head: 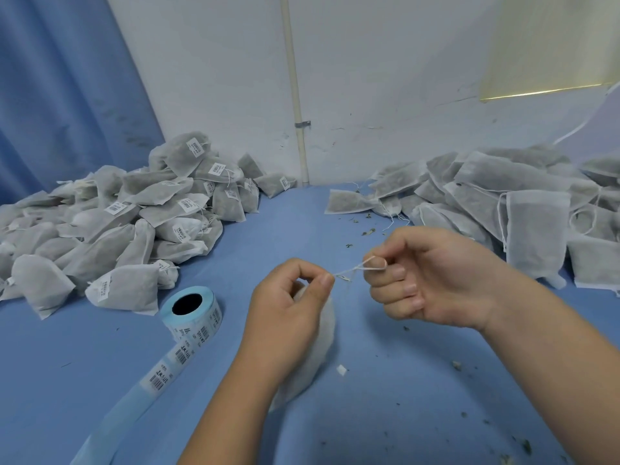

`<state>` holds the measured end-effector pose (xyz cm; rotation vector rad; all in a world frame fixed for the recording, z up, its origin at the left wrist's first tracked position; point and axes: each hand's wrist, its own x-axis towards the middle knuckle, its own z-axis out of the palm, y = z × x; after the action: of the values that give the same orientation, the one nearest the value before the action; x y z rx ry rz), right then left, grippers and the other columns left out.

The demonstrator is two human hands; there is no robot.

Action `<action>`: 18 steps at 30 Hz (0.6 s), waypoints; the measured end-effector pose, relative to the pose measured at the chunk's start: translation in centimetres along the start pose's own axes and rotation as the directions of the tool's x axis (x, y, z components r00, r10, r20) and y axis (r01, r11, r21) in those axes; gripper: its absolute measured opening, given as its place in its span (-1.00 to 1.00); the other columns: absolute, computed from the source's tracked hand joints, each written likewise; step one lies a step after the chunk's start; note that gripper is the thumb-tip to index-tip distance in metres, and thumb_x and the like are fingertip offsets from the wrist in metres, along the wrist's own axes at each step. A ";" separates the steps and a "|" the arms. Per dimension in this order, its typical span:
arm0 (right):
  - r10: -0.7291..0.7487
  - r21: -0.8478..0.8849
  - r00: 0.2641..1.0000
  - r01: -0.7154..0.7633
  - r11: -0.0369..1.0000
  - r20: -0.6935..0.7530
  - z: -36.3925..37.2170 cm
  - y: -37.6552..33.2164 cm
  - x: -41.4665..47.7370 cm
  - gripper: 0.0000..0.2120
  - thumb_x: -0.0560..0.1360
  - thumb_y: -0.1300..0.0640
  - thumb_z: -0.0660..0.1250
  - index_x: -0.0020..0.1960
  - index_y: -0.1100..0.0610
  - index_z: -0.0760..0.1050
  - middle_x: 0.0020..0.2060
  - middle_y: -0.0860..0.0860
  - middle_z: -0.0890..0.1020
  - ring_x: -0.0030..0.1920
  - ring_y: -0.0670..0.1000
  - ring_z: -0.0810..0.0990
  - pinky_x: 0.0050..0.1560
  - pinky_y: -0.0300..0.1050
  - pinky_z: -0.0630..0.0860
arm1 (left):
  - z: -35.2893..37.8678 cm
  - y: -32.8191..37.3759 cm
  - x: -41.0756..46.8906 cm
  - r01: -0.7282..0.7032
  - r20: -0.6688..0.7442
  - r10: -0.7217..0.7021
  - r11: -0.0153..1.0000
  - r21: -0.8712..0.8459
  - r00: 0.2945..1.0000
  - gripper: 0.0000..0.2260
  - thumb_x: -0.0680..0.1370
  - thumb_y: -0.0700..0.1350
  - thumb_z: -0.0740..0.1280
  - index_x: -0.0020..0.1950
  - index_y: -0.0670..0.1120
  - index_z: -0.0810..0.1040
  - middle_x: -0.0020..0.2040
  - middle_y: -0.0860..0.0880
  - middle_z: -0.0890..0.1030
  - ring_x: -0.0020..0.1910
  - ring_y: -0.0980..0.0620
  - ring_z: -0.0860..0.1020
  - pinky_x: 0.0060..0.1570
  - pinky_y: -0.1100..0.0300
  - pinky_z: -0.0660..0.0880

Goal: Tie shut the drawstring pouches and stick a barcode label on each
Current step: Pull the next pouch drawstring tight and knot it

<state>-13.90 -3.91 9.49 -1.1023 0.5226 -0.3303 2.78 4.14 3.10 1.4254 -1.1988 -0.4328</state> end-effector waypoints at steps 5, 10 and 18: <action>-0.117 0.084 0.992 0.113 0.990 0.040 0.5 0.9 0.6 -0.88 0.35 0.12 0.35 -0.32 0.14 0.51 -0.45 -0.06 0.16 -0.49 -0.11 0.13 -0.50 -0.27 0.06 | 1.3 -0.2 -0.7 -0.055 0.014 0.055 0.998 0.008 0.998 -0.93 0.44 0.04 0.34 -0.26 0.15 0.54 -0.42 0.26 0.49 -0.41 0.25 0.40 -0.30 0.32 0.30; -0.168 0.119 0.968 0.147 0.982 0.189 0.3 1.2 0.5 -0.76 0.35 0.02 0.49 -0.14 0.19 0.59 -0.39 -0.05 0.16 -0.46 -0.12 0.20 -0.48 -0.30 0.15 | 1.5 -0.2 -1.1 -0.089 0.034 0.089 0.996 0.022 0.995 -0.93 0.44 0.04 0.32 -0.26 0.16 0.53 -0.41 0.26 0.50 -0.42 0.27 0.40 -0.34 0.39 0.31; -0.041 -0.240 0.997 0.056 0.969 0.068 -1.0 -0.1 -0.6 -0.65 0.36 0.10 0.42 -0.41 0.03 0.25 -0.44 -0.06 0.14 -0.47 -0.10 0.12 -0.49 -0.27 0.07 | 0.3 -0.3 -0.2 -0.236 -0.050 0.253 0.945 0.226 0.966 -0.87 0.47 -0.04 0.37 -0.28 0.09 0.52 -0.26 0.26 0.53 -0.28 0.25 0.47 -0.27 0.46 0.32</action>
<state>-14.97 -4.40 9.39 -1.3595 0.4896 -0.2784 2.61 4.13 2.66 1.4402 -1.3713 -0.0724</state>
